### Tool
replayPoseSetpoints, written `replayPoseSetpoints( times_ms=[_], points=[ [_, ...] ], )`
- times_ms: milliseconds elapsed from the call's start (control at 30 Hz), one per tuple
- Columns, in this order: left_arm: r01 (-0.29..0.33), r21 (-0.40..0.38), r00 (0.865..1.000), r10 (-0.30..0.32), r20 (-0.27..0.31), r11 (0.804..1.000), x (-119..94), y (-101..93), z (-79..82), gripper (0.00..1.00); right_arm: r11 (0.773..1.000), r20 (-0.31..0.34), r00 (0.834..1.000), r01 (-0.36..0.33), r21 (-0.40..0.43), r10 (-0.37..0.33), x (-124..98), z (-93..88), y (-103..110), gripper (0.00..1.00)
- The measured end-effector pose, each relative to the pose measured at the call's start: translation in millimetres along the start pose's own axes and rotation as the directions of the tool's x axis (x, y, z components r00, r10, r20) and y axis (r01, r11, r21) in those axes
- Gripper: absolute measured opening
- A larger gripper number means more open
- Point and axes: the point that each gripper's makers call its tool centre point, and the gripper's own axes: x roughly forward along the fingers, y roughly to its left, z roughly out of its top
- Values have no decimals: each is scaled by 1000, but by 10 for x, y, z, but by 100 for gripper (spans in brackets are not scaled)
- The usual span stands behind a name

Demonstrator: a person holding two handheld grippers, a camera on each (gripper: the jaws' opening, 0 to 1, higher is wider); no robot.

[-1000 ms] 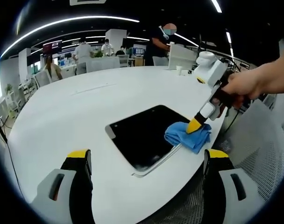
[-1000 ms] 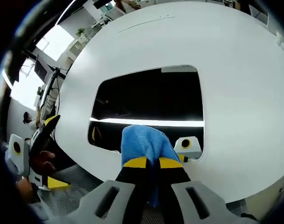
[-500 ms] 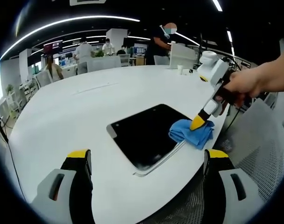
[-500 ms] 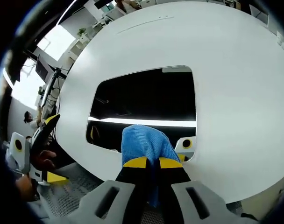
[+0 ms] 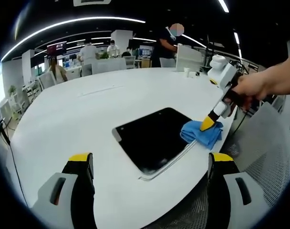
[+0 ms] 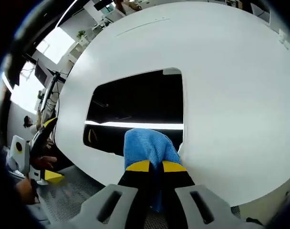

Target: Wipe the mirror surface with the cleaning cloth until all visible marks leave the cleaned area.

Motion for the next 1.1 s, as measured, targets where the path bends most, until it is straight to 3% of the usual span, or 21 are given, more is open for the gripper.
replayPoseSetpoints(
  times_ms=[467,1100],
  points=[
    [-12,-18,999,12,-30,1000,12,30,-66,99,999,9,1000,25,21,-25,-63,17,-190,2],
    [-23,-22,999,22,-39,999,-1,49,-87,99,998,9,998,54,15,-55,1,176,-168,1]
  ],
)
